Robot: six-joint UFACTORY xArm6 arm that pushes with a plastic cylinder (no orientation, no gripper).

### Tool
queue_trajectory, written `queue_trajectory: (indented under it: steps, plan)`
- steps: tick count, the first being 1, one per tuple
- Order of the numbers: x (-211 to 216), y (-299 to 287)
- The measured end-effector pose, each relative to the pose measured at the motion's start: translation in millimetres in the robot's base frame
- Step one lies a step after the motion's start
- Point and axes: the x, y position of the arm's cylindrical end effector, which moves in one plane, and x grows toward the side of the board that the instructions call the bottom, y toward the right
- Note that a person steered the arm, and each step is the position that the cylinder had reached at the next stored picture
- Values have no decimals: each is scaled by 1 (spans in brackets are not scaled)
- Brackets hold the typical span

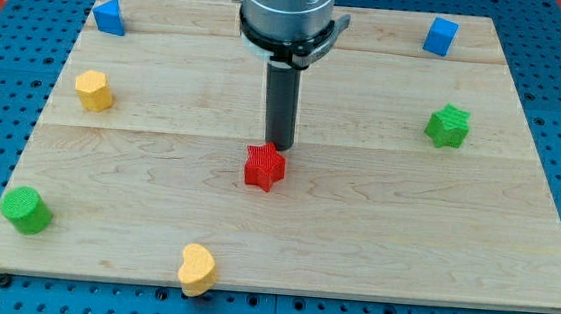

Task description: Drag the heart to the bottom left corner of the board

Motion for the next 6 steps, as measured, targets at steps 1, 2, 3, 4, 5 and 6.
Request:
queue_trajectory:
  steps: [1,2,3,4,5,6]
  plan:
    - [122,33]
    - [150,33]
    - [153,27]
    - [153,12]
    - [152,-51]
    - [152,-161]
